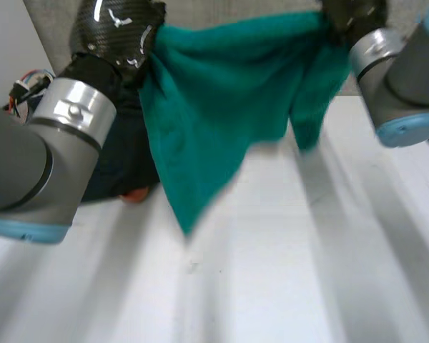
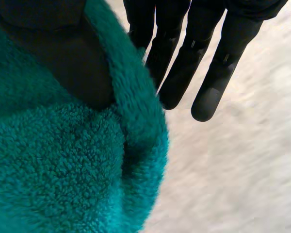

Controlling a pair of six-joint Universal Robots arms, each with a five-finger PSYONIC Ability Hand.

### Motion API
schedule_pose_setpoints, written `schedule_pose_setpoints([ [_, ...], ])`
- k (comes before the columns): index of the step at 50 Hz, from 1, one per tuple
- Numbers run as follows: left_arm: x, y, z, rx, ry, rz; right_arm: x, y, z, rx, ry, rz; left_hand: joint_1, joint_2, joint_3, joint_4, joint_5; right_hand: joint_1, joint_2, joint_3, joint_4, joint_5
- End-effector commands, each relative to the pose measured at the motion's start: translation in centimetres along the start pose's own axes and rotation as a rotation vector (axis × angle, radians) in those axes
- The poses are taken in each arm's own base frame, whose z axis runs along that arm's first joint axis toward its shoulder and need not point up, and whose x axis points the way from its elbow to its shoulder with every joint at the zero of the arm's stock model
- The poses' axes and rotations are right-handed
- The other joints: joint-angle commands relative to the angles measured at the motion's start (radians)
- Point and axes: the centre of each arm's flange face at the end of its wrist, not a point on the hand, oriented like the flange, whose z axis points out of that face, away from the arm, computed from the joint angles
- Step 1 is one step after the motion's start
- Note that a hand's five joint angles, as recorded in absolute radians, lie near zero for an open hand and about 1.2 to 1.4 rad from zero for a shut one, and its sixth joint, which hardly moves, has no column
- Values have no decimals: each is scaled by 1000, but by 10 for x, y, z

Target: Fold the laundry.

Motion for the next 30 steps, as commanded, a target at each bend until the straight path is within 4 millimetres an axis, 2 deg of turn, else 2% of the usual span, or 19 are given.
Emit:
schedule_pose_setpoints([
  [1, 3, 18, 13, -54, -49, -14, 15, -19, -33, 3, -59, -6, 262, 199, 211, 199, 245, 309, 230, 215, 206, 265],
  [2, 13, 28, 9, -87, -11, -17, 11, -12, -45, -32, -102, 0, 262, 199, 211, 199, 245, 309, 230, 215, 206, 265],
  [5, 33, 47, -6, -167, 65, -17, 2, 8, -66, -110, -173, 17, 262, 199, 211, 199, 245, 309, 230, 215, 206, 265],
  [6, 46, 61, -19, -221, 116, -15, -7, 23, -79, -167, -221, 31, 262, 199, 211, 199, 245, 309, 230, 215, 206, 265],
  [9, 65, 84, -40, -304, 196, -3, -21, 51, -100, -269, -291, 53, 262, 199, 211, 199, 245, 309, 230, 215, 206, 265],
  [10, 77, 99, -53, -347, 242, 8, -32, 69, -113, -332, -333, 63, 262, 199, 211, 199, 245, 309, 230, 215, 206, 265],
  [12, 88, 112, -65, -386, 289, 24, -41, 88, -124, -393, -369, 66, 262, 199, 211, 199, 245, 300, 221, 205, 197, 256],
  [13, 99, 123, -77, -418, 332, 41, -49, 106, -132, -446, -398, 56, 262, 199, 211, 199, 245, 224, 145, 130, 121, 180],
  [15, 106, 134, -86, -449, 362, 60, -55, 119, -138, -489, -420, 38, 114, 51, 63, 50, 96, 63, -16, -32, -40, 19],
  [16, 110, 138, -90, -463, 377, 69, -57, 124, -141, -513, -430, 27, 37, -26, -14, -26, 20, -92, -171, -187, -195, -136],
  [17, 114, 142, -94, -477, 393, 83, -59, 130, -145, -547, -446, 13, -94, -157, -145, -158, -112, -390, -469, -485, -493, -434],
  [19, 115, 144, -97, -492, 404, 101, -60, 129, -147, -571, -457, -1, -250, -313, -302, -314, -268, -621, -700, -716, -724, -665],
  [21, 113, 138, -98, -501, 408, 112, -58, 124, -148, -605, -474, 1, -470, -533, -521, -534, -488, -683, -763, -778, -786, -727],
  [23, 110, 130, -96, -501, 404, 110, -54, 118, -146, -613, -476, 8, -533, -596, -584, -596, -550, -757, -836, -851, -860, -801],
  [27, 91, 101, -84, -480, 354, 73, -34, 87, -133, -584, -440, 30, -685, -748, -737, -749, -703, -848, -927, -942, -951, -892],
  [28, 81, 88, -78, -472, 319, 37, -24, 76, -127, -569, -415, 40, -756, -818, -807, -819, -773, -892, -971, -986, -995, -936],
  [30, 71, 78, -72, -469, 279, -11, -14, 70, -122, -566, -386, 55, -797, -860, -848, -861, -815, -913, -992, -1007, -1016, -957],
])
